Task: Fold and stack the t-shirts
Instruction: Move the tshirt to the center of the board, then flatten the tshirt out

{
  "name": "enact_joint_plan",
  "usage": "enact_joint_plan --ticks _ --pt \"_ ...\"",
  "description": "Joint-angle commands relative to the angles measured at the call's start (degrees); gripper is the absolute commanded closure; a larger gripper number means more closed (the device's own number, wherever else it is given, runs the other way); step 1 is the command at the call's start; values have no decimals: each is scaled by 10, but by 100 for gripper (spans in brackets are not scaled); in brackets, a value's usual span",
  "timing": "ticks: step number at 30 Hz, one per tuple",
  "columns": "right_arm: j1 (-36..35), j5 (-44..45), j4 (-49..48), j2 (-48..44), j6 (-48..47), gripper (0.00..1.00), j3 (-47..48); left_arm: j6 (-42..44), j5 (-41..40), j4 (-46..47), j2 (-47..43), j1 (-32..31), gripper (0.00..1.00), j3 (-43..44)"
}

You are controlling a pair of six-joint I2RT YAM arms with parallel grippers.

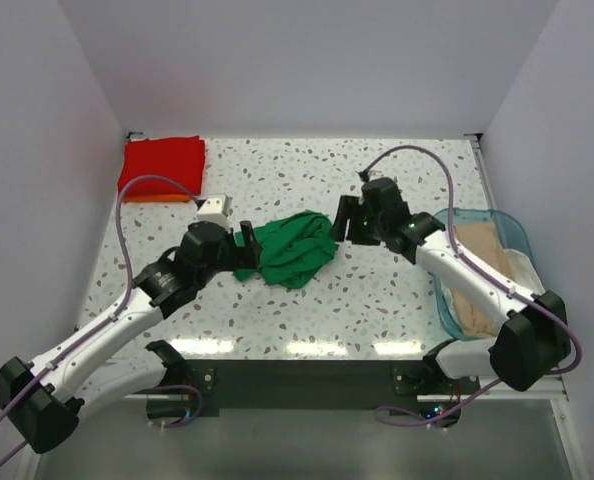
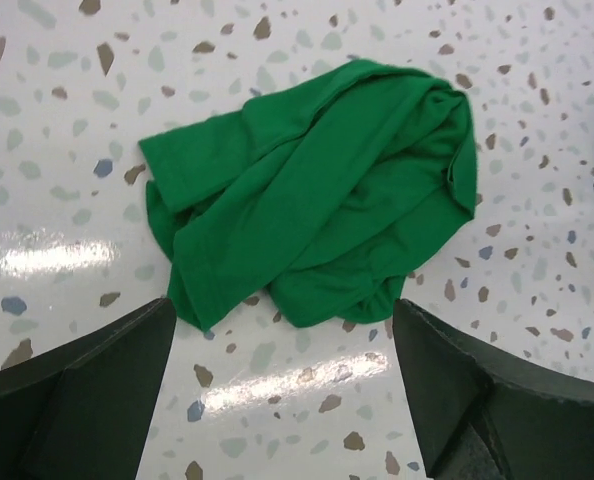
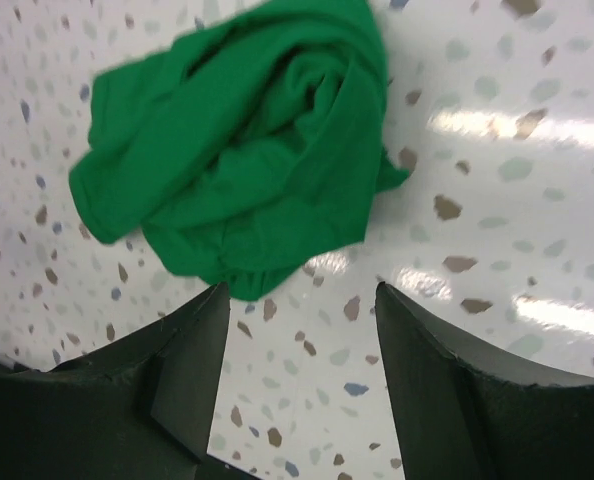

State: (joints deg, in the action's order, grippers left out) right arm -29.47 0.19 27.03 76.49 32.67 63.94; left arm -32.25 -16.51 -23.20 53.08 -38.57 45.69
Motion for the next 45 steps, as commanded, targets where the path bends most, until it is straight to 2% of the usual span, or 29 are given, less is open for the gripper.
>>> enact_joint_plan --ticks 1,6,9,14,20,24,27,30,31,33,34,36,37,39,40,41,45 --pt "-85 42 -69 -7 29 37 -55 -66 -38 -5 -22 7 7 -52" --pt "-145 86 -121 44 58 38 -98 -103 -34 43 1 9 10 -113" --pt "-146 122 -162 59 63 37 -117 -119 -28 83 34 10 13 -126" --pt "-143 162 -168 92 41 30 -104 -147 -51 132 98 11 16 -130" --pt "-100 134 -209 131 32 28 -110 -158 -80 172 173 15 18 -107" --pt "-58 96 -257 147 28 30 -119 -160 -91 198 223 21 23 -89" --pt "-46 86 -268 154 24 37 -118 -157 -94 221 249 24 30 -75" --pt "-40 67 -283 168 24 47 -107 -147 -87 223 276 27 48 -51" --pt "-39 61 -283 172 26 56 -104 -146 -85 218 280 26 53 -44" --pt "-38 48 -285 170 28 64 -102 -142 -85 206 280 27 63 -25" --pt "-37 46 -287 169 30 72 -104 -135 -85 201 278 27 71 -23" --pt "-36 42 -280 161 30 80 -104 -132 -91 197 263 27 79 -18" --pt "-35 42 -275 158 30 89 -101 -124 -92 189 257 27 85 -16" --pt "-32 43 -245 143 28 98 -89 -115 -103 172 241 28 92 -2" --pt "-30 45 -233 134 27 100 -85 -112 -107 156 236 28 99 4" --pt "-30 47 -224 126 21 100 -81 -108 -115 147 229 28 100 16" --pt "-16 82 -142 65 -1 100 -40 -81 -143 94 174 28 100 49"
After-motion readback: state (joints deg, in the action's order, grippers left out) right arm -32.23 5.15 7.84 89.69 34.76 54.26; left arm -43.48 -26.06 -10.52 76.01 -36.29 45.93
